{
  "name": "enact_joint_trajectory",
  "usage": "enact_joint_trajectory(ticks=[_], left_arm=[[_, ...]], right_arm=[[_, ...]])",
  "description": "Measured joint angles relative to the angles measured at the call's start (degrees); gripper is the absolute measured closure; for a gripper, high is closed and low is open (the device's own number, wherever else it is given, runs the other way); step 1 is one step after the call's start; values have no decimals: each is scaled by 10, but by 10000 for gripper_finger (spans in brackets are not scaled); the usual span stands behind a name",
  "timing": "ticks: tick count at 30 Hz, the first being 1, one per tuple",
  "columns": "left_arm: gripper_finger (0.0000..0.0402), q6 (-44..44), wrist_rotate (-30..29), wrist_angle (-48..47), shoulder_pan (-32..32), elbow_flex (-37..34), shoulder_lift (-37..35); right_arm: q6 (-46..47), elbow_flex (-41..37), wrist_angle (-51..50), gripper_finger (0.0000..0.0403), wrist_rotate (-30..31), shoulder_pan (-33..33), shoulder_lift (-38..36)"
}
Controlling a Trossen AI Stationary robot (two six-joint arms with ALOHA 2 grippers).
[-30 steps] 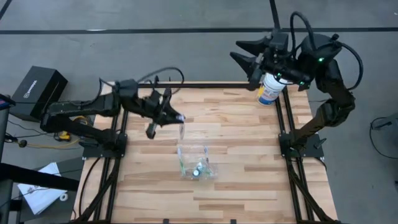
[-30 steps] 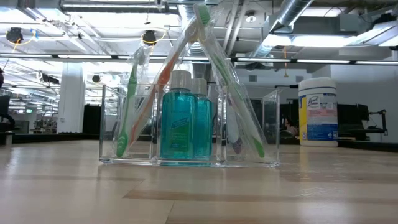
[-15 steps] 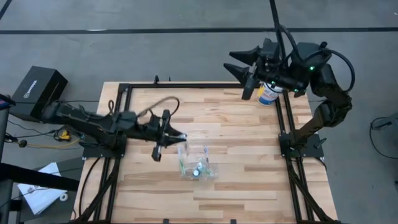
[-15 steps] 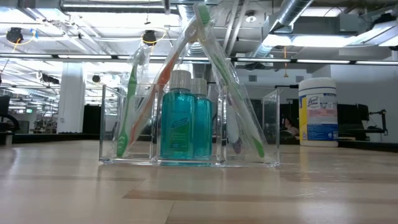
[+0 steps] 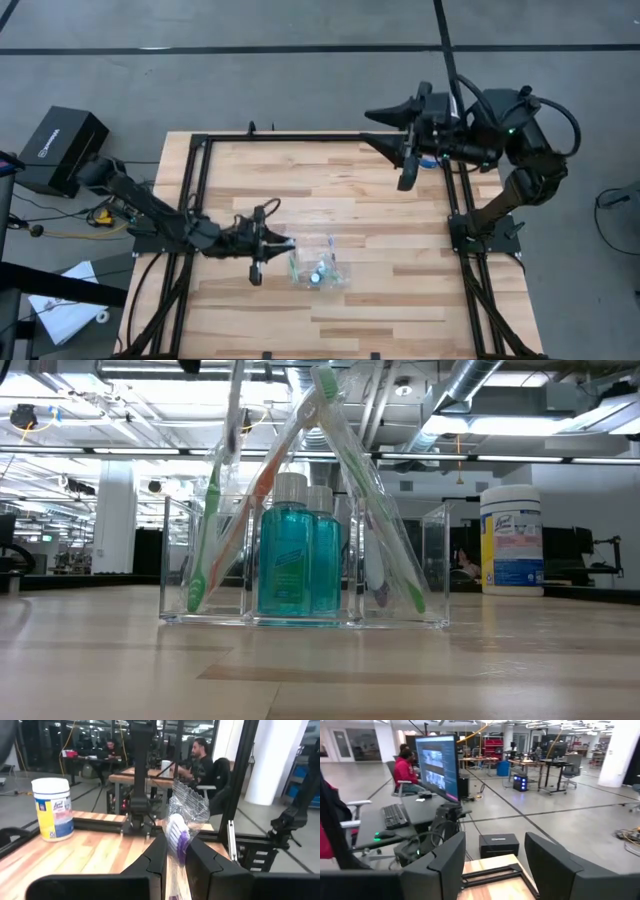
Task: Pick & Place toothbrushing station
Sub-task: Put the purple toothbrush into the center transparent organizer
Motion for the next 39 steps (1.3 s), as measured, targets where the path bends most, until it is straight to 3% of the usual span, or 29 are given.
enact_joint_trajectory(ticks=[18, 39], left_arm=[[368, -3, -23, 130, -29, -6, 164], [368, -43, -16, 174, -29, -5, 265]], right_arm=[[7, 1, 17, 214, 5, 22, 10], [-6, 0, 5, 214, -2, 24, 16]])
